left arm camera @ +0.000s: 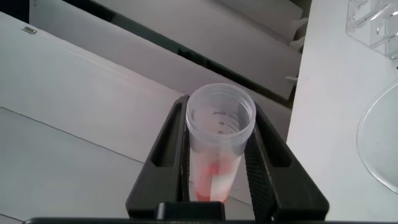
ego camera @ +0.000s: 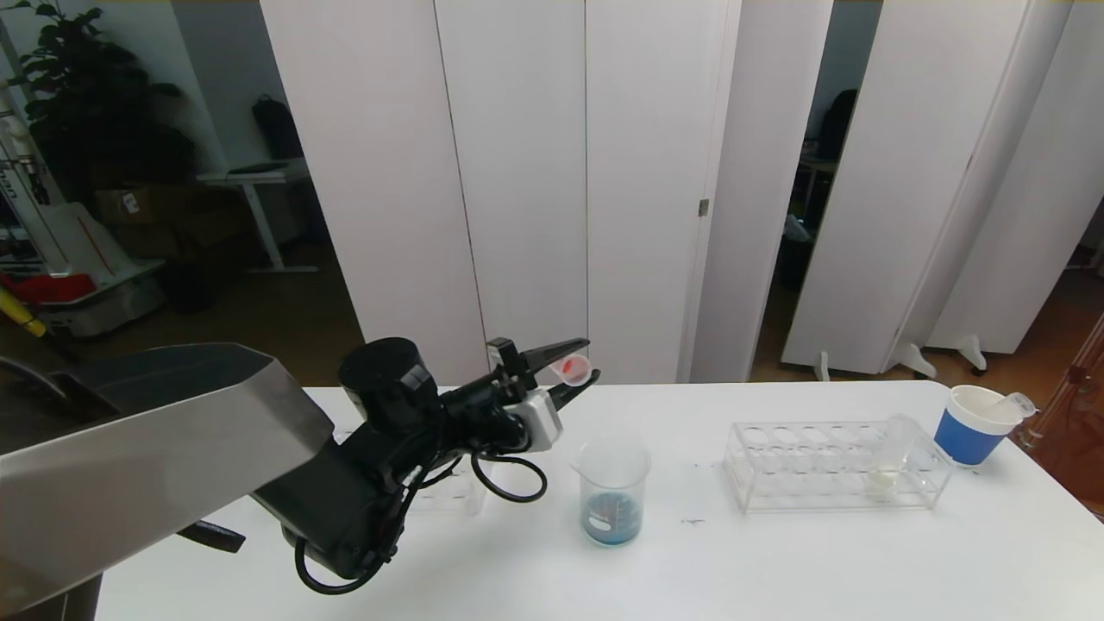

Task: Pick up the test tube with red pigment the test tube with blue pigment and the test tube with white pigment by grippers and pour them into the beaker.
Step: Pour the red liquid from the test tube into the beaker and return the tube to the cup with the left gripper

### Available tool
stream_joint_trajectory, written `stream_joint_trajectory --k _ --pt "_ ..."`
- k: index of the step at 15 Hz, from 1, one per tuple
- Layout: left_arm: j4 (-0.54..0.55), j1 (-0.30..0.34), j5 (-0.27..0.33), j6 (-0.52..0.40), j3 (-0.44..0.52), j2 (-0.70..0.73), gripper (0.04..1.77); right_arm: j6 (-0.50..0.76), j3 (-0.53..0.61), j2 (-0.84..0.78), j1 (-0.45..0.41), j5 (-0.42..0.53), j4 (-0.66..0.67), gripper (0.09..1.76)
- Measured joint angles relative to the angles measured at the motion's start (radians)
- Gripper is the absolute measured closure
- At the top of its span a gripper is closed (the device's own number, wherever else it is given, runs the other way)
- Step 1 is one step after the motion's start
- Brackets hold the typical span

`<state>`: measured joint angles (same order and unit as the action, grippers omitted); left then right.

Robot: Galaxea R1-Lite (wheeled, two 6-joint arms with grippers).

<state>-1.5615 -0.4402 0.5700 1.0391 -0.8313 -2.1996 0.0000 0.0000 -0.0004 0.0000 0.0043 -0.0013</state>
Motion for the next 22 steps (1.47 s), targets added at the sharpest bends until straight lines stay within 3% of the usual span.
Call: stream_joint_trajectory --k 4,15,22 --pt "0.000 0.001 -0.010 0.099 -0.005 -0.002 1.22 0.000 0.000 0.000 0.000 0.000 0.000 0.10" --pt "0.000 -0.011 -0.051 0.244 -0.013 0.003 1.22 0.000 0.000 0.000 0.000 0.000 0.000 0.10" --pt "0.001 -0.018 -0.064 0.280 -0.008 -0.002 1.22 0.000 0.000 0.000 0.000 0.000 0.000 0.10"
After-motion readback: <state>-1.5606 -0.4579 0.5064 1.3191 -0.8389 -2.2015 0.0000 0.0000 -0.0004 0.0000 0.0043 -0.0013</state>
